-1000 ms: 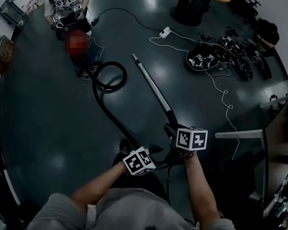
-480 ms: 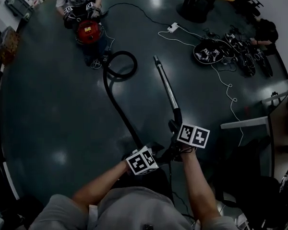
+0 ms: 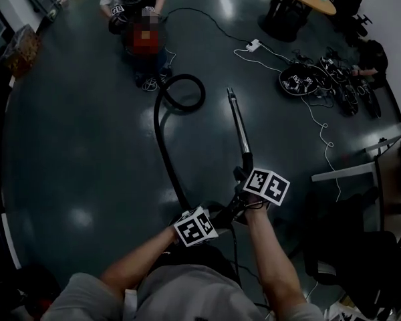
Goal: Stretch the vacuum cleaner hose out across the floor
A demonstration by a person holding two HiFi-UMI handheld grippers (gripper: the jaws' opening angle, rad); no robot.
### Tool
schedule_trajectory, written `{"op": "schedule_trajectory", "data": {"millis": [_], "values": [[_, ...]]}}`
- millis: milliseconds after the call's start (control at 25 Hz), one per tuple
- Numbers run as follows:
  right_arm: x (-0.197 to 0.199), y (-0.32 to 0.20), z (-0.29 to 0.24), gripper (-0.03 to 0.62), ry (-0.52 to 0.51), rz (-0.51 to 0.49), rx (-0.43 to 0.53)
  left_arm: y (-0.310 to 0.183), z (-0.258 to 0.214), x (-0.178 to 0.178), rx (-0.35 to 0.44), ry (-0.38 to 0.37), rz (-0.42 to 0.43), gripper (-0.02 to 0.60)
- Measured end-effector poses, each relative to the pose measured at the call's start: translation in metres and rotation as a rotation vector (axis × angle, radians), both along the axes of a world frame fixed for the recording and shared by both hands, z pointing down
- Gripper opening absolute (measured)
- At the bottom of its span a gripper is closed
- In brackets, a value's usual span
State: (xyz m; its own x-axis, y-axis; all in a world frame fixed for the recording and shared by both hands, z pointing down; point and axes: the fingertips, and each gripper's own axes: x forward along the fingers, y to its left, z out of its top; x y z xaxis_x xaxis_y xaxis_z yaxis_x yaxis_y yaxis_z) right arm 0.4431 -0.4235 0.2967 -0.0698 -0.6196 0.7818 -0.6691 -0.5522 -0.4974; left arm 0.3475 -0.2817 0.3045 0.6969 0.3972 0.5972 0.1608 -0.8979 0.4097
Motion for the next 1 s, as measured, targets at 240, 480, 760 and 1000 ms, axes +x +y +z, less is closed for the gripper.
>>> {"op": "schedule_trajectory", "data": {"millis": [240,480,760,1000], "values": [[-0.033,0.023,-0.007,0.126,-0.115,0.077,0.011,0.025,0.000,-0.017,0.087,0.001,-0.045,0.270],[-0.069,0.059,-0.004,0.131,-0.188,0.012,0.014,0.055,-0.010,-0.052,0.149,0.017,-0.057,0.258],[-0.134,0.104,0.022,0.198,-0.275,-0.156,-0.096,0.080,-0.012,-0.116,0.126,0.009,-0.007,0.252],[-0.201,0.134,0.028,0.266,-0.351,-0.210,-0.126,0.078,0.004,-0.187,0.124,0.009,0.114,0.247]]}}
